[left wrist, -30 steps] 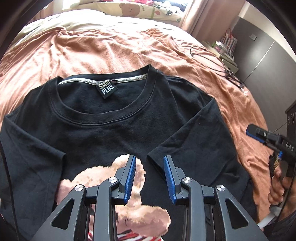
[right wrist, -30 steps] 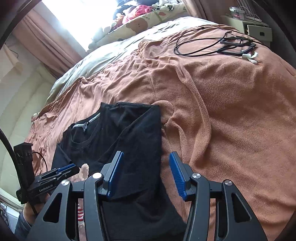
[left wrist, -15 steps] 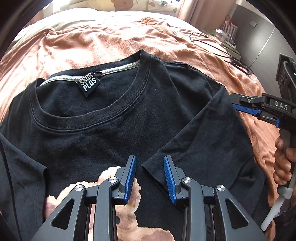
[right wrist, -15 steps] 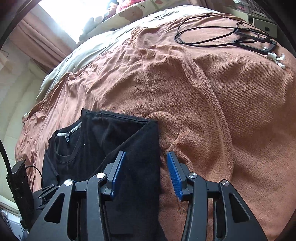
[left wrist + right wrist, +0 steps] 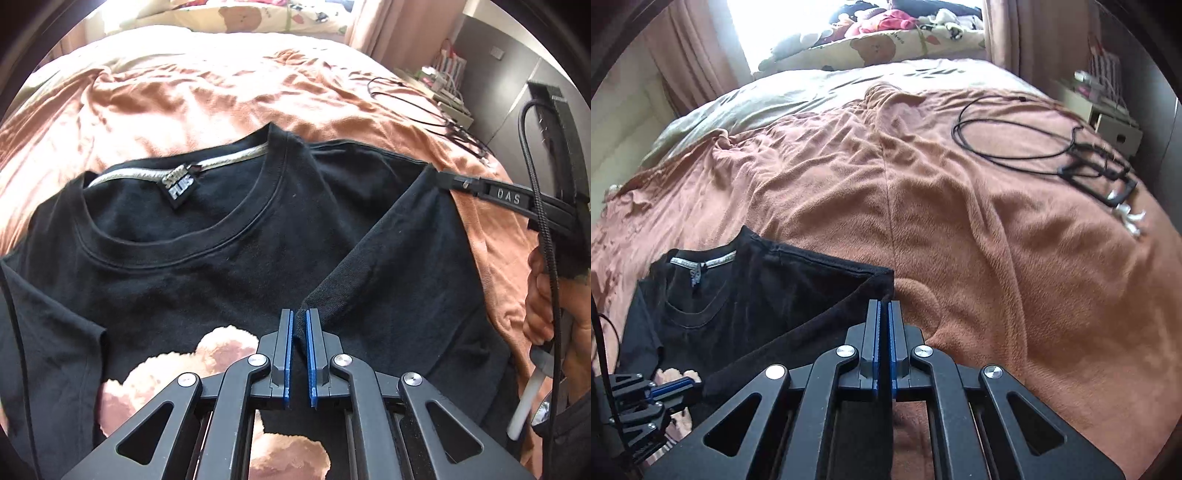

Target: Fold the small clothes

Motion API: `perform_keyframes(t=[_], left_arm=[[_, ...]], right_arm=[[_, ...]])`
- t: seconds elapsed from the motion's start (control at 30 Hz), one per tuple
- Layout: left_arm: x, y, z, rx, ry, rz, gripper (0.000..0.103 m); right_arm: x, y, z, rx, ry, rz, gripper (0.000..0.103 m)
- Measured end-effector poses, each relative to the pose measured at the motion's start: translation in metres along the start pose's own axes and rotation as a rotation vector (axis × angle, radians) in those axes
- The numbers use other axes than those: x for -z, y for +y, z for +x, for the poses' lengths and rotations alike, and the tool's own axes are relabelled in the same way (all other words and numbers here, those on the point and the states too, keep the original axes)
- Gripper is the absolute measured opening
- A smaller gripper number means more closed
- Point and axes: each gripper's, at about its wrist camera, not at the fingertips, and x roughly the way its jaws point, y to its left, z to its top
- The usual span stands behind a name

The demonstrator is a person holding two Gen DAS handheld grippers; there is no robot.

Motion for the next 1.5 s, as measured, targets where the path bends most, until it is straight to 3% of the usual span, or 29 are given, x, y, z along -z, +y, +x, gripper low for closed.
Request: perform_keyframes(t=[0.07, 0.13, 0.53, 0.73, 0.87, 1.17, 1.33, 1.5], left_arm=[[0.002, 0.007, 0.006, -0.003, 0.020, -0.021, 0.007], [0.005, 0.014, 0.011, 0.008, 0.032, -0.036, 0.007], [0.006, 0.014, 0.009, 0.002, 0.022, -0.041, 0.008], [0.003, 0.015, 0.014, 0.011, 0.032, -0.050, 0.008], [0.003, 0.017, 0.016, 0.020, 0.036, -0.050, 0.008], [0.002, 0.014, 0.018, 0.009, 0.024, -0.027, 0.008], [-0.002, 0.013, 0.019, 0.008, 0.016, -0.035, 0.008], [0.000, 0.012, 0.010, 0.008, 0.010, -0.025, 0.011]], right_arm=[[-0.003, 0.007, 0.000, 0.039, -0.018, -0.023, 0.000], [-0.003, 0.008, 0.006, -0.027, 0.018, -0.005, 0.000], [0.010, -0.031, -0.028, -0.094, 0.064, 0.070, 0.001], [0.011, -0.022, -0.007, -0.144, 0.134, 0.076, 0.001], [0.004, -0.011, 0.016, -0.139, 0.167, 0.045, 0.001], [-0.004, -0.017, 0.045, -0.124, 0.151, 0.048, 0.001], [-0.005, -0.020, 0.047, -0.009, 0.125, 0.084, 0.001], [0.003, -0.029, 0.031, -0.069, 0.131, 0.116, 0.001]])
